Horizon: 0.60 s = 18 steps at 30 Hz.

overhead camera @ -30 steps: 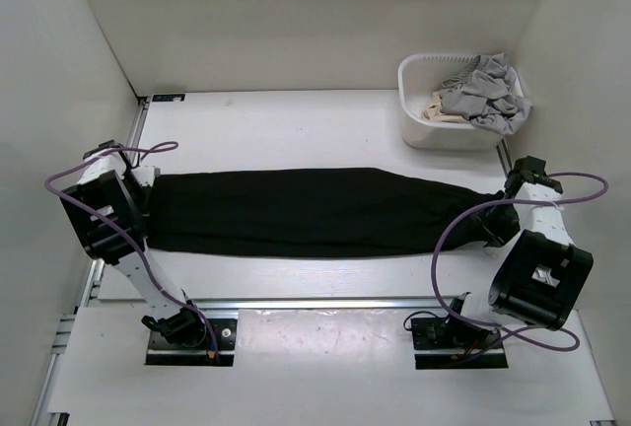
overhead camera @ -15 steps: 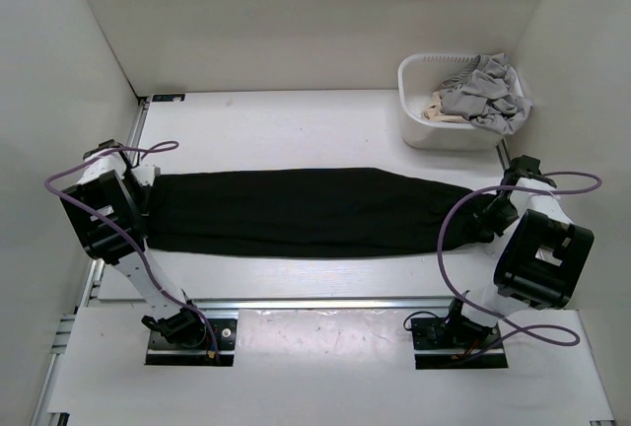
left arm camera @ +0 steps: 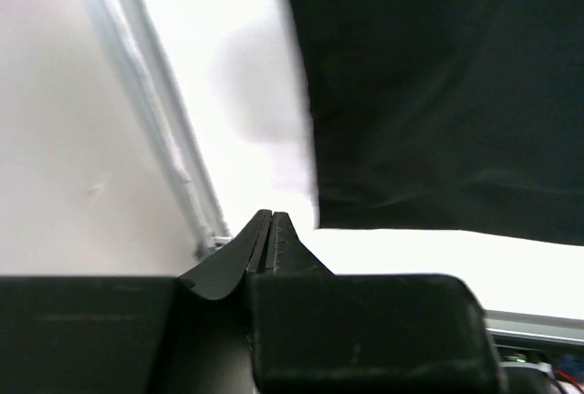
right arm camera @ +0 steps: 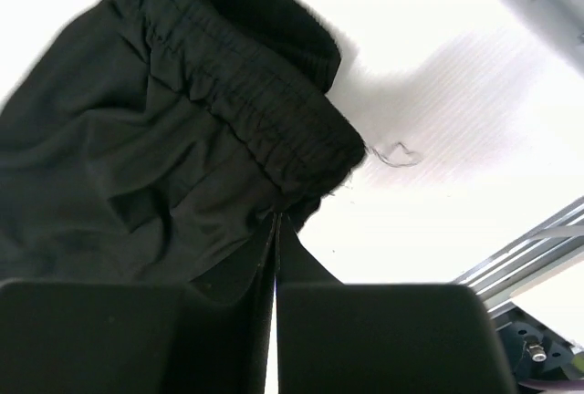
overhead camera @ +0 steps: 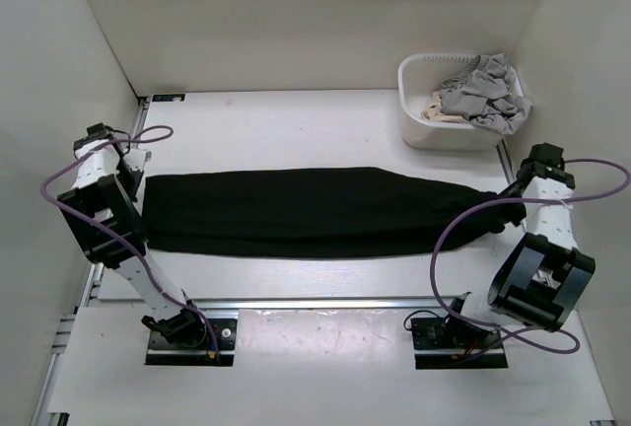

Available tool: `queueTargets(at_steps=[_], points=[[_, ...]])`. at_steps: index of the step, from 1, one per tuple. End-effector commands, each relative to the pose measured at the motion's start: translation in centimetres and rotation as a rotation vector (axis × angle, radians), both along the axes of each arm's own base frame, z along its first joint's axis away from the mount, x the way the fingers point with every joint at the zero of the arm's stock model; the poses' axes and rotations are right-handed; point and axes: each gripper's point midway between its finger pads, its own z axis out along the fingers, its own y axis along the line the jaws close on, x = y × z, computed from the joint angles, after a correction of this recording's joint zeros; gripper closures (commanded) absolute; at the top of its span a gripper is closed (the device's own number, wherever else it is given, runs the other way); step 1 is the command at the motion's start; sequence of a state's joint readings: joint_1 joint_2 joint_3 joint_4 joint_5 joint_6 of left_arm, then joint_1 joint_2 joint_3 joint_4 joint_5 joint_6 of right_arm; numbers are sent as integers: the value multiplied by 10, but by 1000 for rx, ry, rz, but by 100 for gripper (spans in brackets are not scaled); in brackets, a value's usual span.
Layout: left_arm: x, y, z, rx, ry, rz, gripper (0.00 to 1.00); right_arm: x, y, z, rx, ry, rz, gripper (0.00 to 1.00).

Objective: Fold and stack the trousers
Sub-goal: Fold the trousers

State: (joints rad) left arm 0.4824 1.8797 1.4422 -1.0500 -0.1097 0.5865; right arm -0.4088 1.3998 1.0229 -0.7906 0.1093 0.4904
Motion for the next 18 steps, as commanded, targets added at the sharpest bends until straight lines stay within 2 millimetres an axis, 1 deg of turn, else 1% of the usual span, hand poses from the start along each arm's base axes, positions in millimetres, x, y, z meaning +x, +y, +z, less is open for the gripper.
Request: queueTargets(at_steps=[1,4,6,7,8,9,10,11,12,13,14,15,16,18], points=[[3,15,37,93,-46,-39,86,-1,-18,26,-43,-38,-56,100],[-5,14,41,94,-13,-81,86,-4,-17,25,-30,-30,-62,100],[-18,4,31,45,28,-119,86,-7,-14,20,-22,-27,-50,100],[-23,1,26,34,47,-119,61,-13,-11,13,-12,-5,-50,100],[-30,-7,16,-5,62,-114,49,-9,-10,10,-1,-21,-44,100],[-31,-14,9,-43,66,-117,40,-10,-8,7,8,-22,-41,100],[-27,-27,4,-116,34,-125,26,-14,-4,1,25,-8,-38,100],[-27,-34,1,-149,25,-127,21,-12,-5,2,20,-18,-38,100],[-27,-42,-3,-175,23,-127,18,-13,-2,-1,34,-12,-34,100],[-26,-44,-3,-186,17,-128,17,-14,-2,-1,34,-12,-34,100],[-20,-46,-3,-178,2,-128,17,-14,-2,-1,34,-12,-34,100],[-21,-47,-6,-180,3,-113,17,-14,-2,-1,34,-12,-34,100],[-19,-42,-9,-158,3,-102,17,-14,-2,-1,31,-11,-26,100],[-21,-34,-18,-113,24,-89,21,-14,-2,-1,31,-11,-26,100]])
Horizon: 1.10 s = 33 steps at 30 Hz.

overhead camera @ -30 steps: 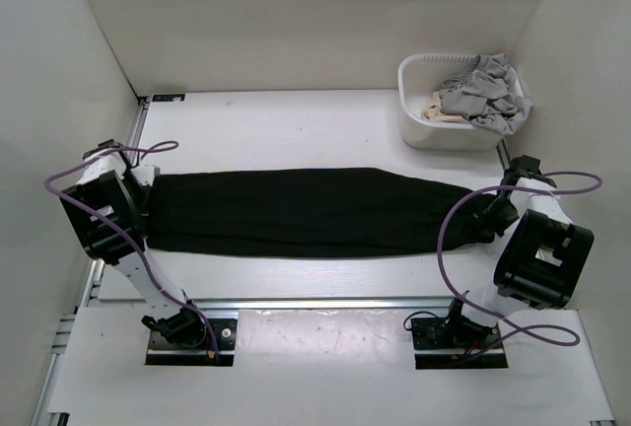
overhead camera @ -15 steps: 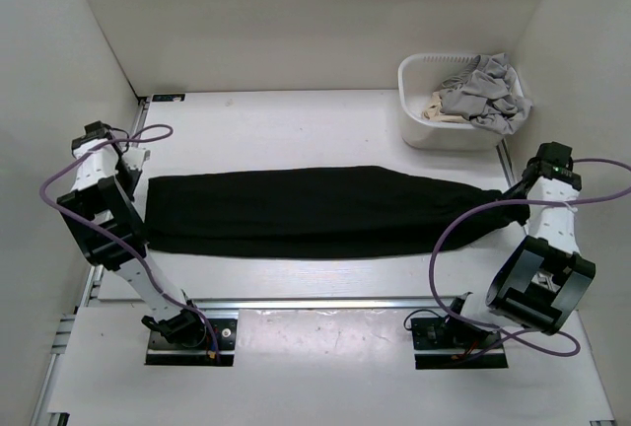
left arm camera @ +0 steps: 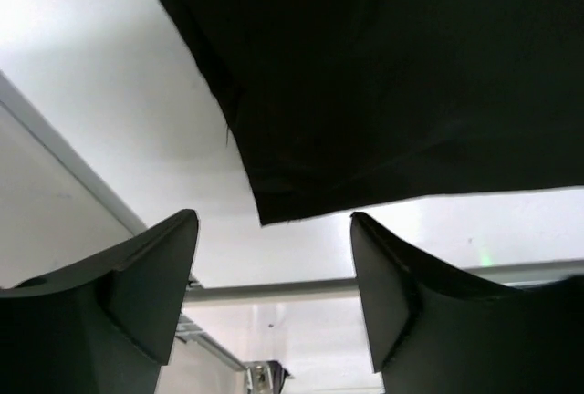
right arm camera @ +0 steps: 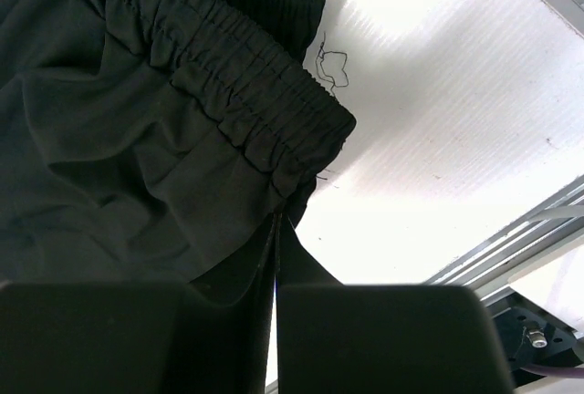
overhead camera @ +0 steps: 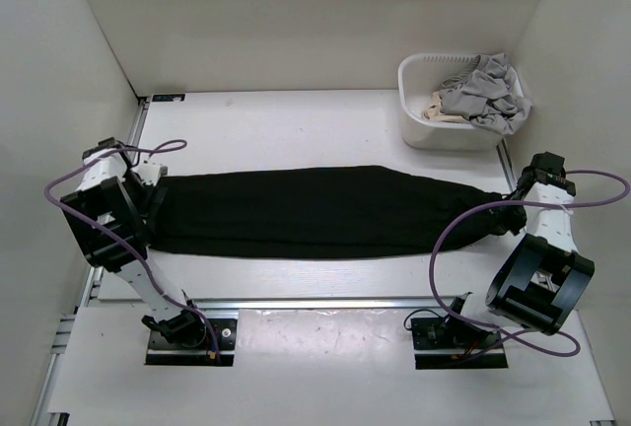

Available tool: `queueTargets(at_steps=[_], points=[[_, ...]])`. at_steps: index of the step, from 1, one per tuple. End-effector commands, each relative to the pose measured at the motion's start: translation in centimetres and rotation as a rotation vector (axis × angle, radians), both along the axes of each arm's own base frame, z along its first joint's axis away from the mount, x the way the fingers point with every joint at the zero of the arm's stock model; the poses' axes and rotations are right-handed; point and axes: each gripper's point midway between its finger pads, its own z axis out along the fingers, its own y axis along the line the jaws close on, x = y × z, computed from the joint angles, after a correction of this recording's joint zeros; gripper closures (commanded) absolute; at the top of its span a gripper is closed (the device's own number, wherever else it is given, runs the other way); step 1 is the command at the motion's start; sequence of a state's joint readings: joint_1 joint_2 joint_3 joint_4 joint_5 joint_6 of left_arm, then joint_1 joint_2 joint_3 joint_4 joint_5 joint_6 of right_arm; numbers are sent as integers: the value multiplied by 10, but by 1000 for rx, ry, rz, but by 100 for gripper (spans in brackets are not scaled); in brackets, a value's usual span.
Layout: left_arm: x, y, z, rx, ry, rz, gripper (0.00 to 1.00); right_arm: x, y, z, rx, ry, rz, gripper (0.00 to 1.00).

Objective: Fold and stack the trousers
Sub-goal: Fold the trousers

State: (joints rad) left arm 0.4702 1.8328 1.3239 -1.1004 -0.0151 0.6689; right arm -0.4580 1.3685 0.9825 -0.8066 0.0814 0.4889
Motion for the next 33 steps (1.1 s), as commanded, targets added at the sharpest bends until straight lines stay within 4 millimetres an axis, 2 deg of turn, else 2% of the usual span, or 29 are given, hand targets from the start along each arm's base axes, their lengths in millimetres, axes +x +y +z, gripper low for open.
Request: queueTargets(at_steps=[1,4,7,8,10,11,12,14,17,20,21,22,23,24,28,29,33], points=[[5,0,-13,7,-16,15,23,0,1,3,1,-15,13,100],[-3,-7,-28,-29,31,15,26,1,0,5,-3,-23,13,100],[-5,-8,-33,-34,42,24,31,0,-1,5,-11,-19,10,100],[-6,-9,-36,-39,52,35,54,2,-2,10,-19,-35,10,100],[4,-4,-30,-25,23,35,85,0,-1,9,-14,-26,10,100],[8,-2,-25,-16,5,35,86,0,-1,9,-14,-26,10,100],[10,-3,-23,-24,-2,44,86,0,-1,9,-14,-26,10,100],[20,2,-5,2,-57,43,86,-3,-2,9,-19,-13,6,100],[25,12,15,66,-98,36,86,-5,-5,9,-39,-3,9,100],[24,22,22,120,-92,20,86,-5,-5,9,-39,-3,9,100],[24,23,22,120,-92,20,82,-5,-5,9,-39,-3,9,100],[24,23,22,120,-92,20,70,-5,-5,9,-39,-3,9,100],[20,21,16,112,-74,19,44,-6,-2,6,-24,0,13,100],[20,21,12,105,-60,18,39,-6,-2,6,-24,0,13,100],[14,12,-6,56,-18,43,35,-6,-2,6,-27,1,23,100],[21,13,-1,56,-43,43,35,-6,-2,6,-27,1,23,100],[34,13,-3,30,-67,53,37,-7,-3,6,-30,3,32,100]])
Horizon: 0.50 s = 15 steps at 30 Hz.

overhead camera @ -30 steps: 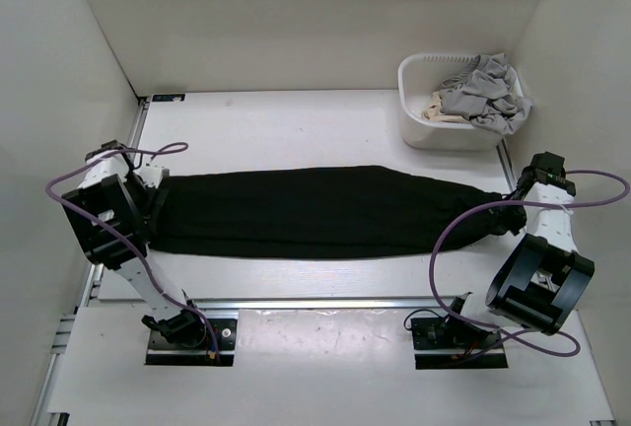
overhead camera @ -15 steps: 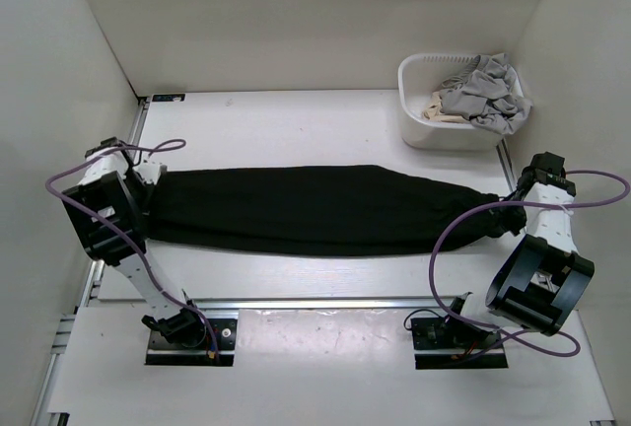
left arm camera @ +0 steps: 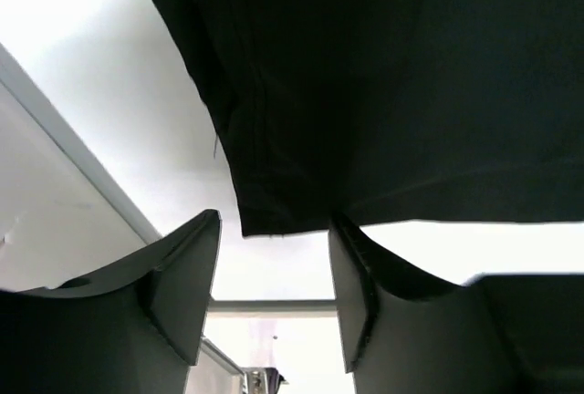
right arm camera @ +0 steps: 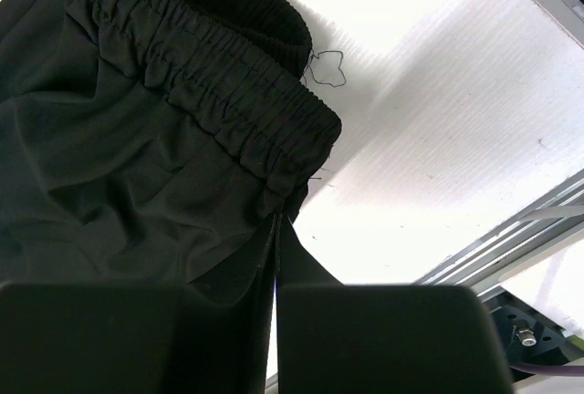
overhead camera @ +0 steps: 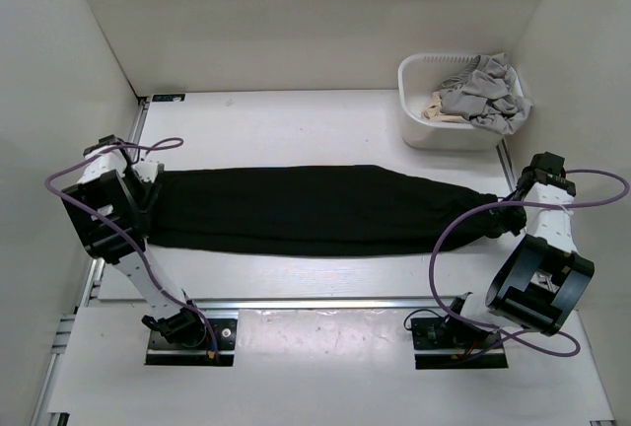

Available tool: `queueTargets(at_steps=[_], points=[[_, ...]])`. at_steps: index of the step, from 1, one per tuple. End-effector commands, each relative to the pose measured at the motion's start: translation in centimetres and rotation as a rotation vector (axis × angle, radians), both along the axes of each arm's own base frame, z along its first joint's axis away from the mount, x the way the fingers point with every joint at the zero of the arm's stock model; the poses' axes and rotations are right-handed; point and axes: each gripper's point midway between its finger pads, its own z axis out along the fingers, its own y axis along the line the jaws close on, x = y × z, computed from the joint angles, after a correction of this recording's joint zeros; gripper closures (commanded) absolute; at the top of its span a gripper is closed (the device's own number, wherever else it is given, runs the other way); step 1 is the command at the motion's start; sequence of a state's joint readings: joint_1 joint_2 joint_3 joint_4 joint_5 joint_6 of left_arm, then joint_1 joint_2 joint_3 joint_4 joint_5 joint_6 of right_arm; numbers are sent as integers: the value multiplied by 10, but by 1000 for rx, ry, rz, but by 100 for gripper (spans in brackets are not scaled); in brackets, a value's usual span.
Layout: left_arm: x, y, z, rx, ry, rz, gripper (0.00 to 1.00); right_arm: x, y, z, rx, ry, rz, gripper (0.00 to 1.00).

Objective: Fold and stack the trousers
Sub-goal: Fold the trousers

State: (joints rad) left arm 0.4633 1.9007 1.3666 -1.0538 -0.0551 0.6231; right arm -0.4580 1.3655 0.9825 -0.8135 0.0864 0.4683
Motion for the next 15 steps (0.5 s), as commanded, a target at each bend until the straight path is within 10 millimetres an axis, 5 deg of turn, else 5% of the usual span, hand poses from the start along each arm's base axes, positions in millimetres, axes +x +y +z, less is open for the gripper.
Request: queueTargets(at_steps=[1,5,8,15], points=[[17,1,3,-21,-52,12,39,-6,-1,3,-17,2,14,100],[15,1,-5,-25,-23,13,54,-6,-1,5,-21,-6,14,100],[17,2,-7,-25,-23,24,85,-6,-1,5,-21,-6,14,100],[28,20,36,82,-106,-26,86,-12,-7,4,-43,16,-5,100]])
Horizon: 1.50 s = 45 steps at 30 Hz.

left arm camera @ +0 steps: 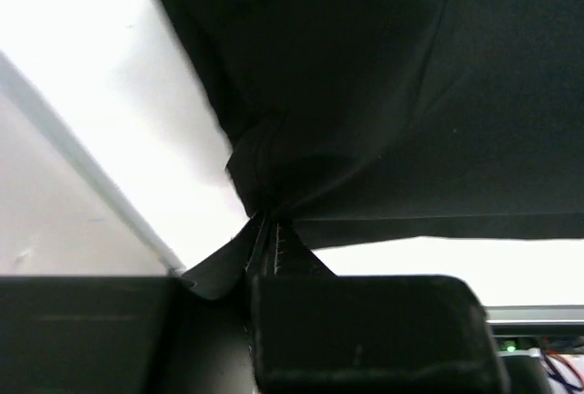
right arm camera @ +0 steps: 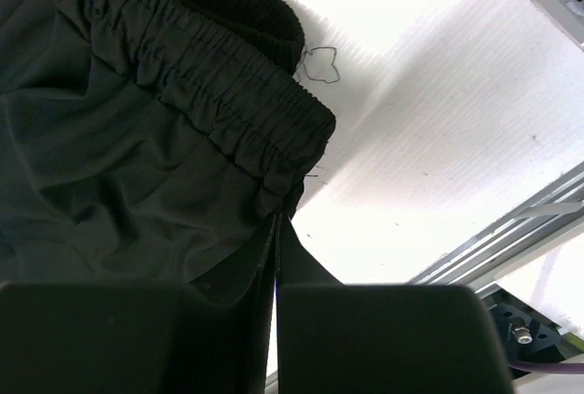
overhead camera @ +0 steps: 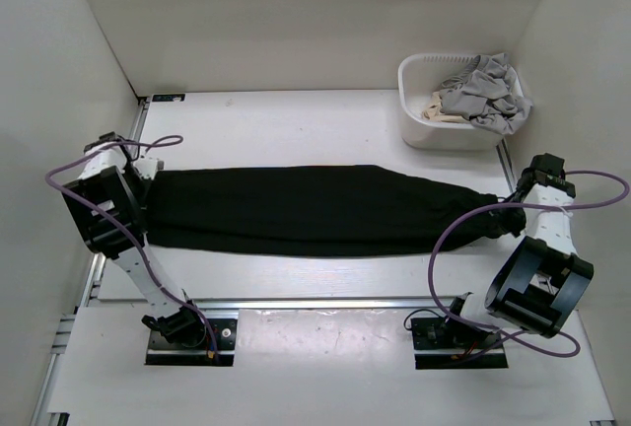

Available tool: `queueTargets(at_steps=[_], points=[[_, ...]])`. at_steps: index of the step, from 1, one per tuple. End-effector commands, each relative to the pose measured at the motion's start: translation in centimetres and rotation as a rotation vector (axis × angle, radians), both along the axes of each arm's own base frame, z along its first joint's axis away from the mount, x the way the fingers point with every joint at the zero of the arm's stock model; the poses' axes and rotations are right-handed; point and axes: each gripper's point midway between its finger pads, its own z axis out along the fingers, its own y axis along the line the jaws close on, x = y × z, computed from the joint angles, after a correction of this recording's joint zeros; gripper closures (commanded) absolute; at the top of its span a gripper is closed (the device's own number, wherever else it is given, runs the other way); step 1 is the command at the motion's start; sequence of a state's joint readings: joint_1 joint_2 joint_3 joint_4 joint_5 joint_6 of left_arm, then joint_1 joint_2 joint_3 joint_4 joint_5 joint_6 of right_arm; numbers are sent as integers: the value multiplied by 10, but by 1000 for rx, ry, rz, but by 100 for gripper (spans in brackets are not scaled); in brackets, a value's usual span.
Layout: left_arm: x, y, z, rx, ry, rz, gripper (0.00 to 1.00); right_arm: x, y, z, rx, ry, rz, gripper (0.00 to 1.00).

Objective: Fold and stack the trousers
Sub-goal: Fold the trousers

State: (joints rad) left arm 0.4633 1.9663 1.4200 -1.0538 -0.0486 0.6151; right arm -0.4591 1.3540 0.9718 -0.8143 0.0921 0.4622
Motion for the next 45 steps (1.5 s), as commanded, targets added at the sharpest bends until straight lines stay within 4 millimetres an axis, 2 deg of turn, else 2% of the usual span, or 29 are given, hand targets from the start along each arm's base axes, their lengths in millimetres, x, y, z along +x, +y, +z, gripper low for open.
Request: queueTargets(at_steps=[1,3,6,10,11,13,14,15,16,17,18,20,21,26,30,32,34,35,36,38,39,41,42,43,45], points=[[22,21,55,121,-138,-41,86,-8,-7,5,-37,12,-8,100],[19,27,71,162,-142,-60,86,-14,-13,4,-56,33,-28,100],[11,24,79,158,-127,-88,86,-14,-18,5,-55,33,-47,100],[-30,11,48,119,22,-116,86,-17,-16,-5,-35,67,-54,100],[-41,6,33,102,53,-118,86,-19,-13,-11,-15,84,-51,100],[-49,-2,21,68,77,-101,86,-19,-11,-17,0,94,-48,100],[-55,-7,15,49,93,-102,79,-19,-8,-21,19,105,-33,94],[-54,-6,11,49,93,-88,74,-18,-6,-25,36,105,-29,69],[-55,-9,4,31,103,-89,71,-14,-4,-25,44,87,-9,50],[-56,-10,4,32,102,-80,66,-13,-1,-27,61,76,6,36],[-58,-8,1,36,122,-80,63,-8,3,-28,81,53,14,25],[-55,-4,-1,51,124,-80,59,0,4,-28,86,6,33,16],[-52,-3,2,57,114,-80,54,0,7,-32,101,-4,38,15],[-44,15,9,121,114,-59,53,16,3,-49,127,-10,-1,13],[-48,37,16,164,114,-7,51,28,-13,-60,91,19,-37,13],[-52,50,20,176,116,29,51,35,-11,-66,108,20,-24,18],[-50,58,25,183,103,60,50,44,-9,-65,114,8,-8,27],[-49,59,28,184,102,60,50,46,-7,-68,114,8,1,35],[-44,64,32,185,75,74,50,45,-6,-71,123,19,-8,59],[-43,64,32,178,85,91,50,44,-10,-77,105,37,-15,72],[-32,67,39,181,45,94,50,44,-10,-77,105,37,-15,76],[-23,61,37,124,30,113,49,46,-14,-78,84,31,-8,89],[-3,51,41,57,-37,112,49,50,-19,-75,64,21,-11,94],[4,42,35,0,-35,101,49,49,-21,-76,51,27,-6,100],[14,23,31,-72,-30,108,49,50,-31,-69,-2,24,-9,100]])
